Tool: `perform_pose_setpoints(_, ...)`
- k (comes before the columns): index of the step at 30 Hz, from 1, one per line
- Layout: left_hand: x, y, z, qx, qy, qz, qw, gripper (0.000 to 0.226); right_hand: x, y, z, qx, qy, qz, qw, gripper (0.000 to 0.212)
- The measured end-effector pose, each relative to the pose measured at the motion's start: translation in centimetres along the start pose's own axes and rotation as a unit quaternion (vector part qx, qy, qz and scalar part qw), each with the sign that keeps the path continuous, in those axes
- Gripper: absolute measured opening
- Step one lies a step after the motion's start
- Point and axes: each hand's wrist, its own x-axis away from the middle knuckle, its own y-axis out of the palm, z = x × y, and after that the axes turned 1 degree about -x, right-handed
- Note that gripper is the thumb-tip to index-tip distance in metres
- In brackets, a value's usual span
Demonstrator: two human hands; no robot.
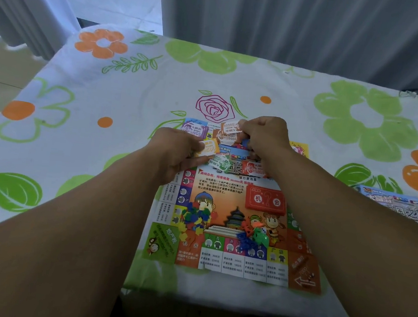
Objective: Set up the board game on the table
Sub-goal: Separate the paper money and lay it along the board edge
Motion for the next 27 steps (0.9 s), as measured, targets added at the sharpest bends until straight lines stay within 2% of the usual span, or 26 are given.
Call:
perform_pose_setpoints(6,-0.1,0.1,0.1,-0.002,-0.003,-0.007,1.0,0.023,-0.2,0.2,0.2,0.087,-0.004,0.006,0.996,0.026)
perform_pose_setpoints(10,0.1,0.5,0.2,-0.003,0.008,-0.019,1.0,0.028,1.2,0.0,-1.0,0.039,-0.028,-0.115,0.992,0.03)
perform_pose_setpoints(12,0.4,0.7,0.2,0.005,0.02,-0.024,1.0,0.028,1.7,0.0,-1.1,0.051,-0.044,-0.161,0.985,0.028)
perform_pose_setpoints(15,0.9,0.7,0.3,0.003,0.032,-0.028,0.999,0.025,1.9,0.0,-0.9,0.08,-0.062,-0.166,0.981,0.02)
perform_pose_setpoints(22,1.2,-1.1,0.4,-0.026,0.035,-0.004,0.999,0.012,1.8,0.4,-1.2,0.037,-0.018,-0.151,0.988,0.02)
perform_pose_setpoints(27,1.0,-3.2,0.3,-0.024,0.042,0.046,0.998,0.007,1.9,1.7,-1.4,-0.015,0.01,-0.154,0.988,0.019)
